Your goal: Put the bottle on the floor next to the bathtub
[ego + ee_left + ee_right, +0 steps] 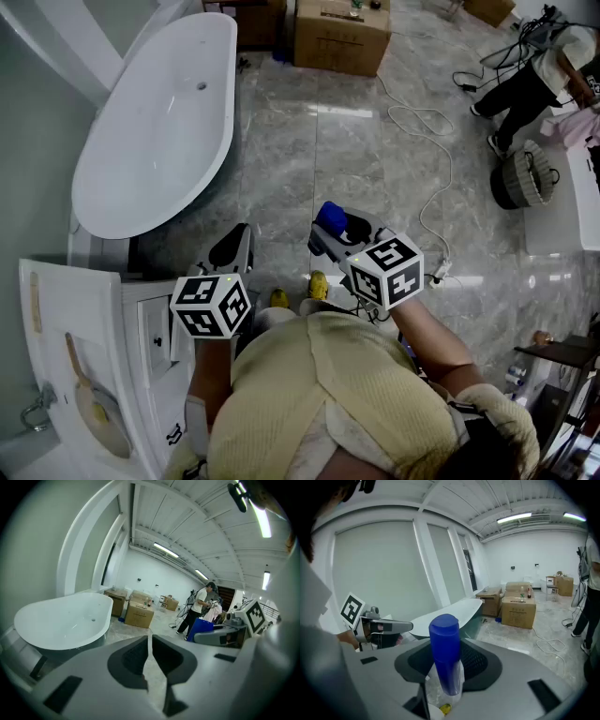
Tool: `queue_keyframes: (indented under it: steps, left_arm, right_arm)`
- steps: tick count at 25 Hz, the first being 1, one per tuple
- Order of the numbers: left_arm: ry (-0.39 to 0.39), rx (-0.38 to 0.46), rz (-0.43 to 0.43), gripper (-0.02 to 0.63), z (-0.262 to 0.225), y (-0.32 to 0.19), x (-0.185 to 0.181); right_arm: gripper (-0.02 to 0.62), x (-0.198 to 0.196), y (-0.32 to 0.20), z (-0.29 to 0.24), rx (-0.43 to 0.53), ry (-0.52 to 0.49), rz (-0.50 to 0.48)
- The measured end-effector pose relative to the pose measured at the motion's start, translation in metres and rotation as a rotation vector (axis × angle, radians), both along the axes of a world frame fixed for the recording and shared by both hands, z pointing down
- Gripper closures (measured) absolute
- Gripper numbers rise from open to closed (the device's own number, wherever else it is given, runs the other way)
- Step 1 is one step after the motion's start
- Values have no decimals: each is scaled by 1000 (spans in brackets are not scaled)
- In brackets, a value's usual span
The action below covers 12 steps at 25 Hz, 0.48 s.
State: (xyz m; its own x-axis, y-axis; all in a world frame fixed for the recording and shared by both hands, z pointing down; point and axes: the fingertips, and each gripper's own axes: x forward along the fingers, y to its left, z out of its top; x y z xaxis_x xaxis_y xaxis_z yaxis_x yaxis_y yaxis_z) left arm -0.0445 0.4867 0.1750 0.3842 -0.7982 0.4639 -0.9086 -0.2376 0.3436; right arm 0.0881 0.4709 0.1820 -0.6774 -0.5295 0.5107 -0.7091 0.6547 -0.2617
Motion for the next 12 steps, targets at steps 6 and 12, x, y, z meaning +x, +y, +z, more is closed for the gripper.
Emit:
queue_keyframes:
  steps: [6,12]
  left_arm:
    - [-6,-3,-15,526,1,-6,5]
    - [-16,1,-33,526,1,-15,14]
  right_arm:
    - [430,8,-9,1,-18,-22,14]
    - [430,14,-21,1,-20,-22,-13]
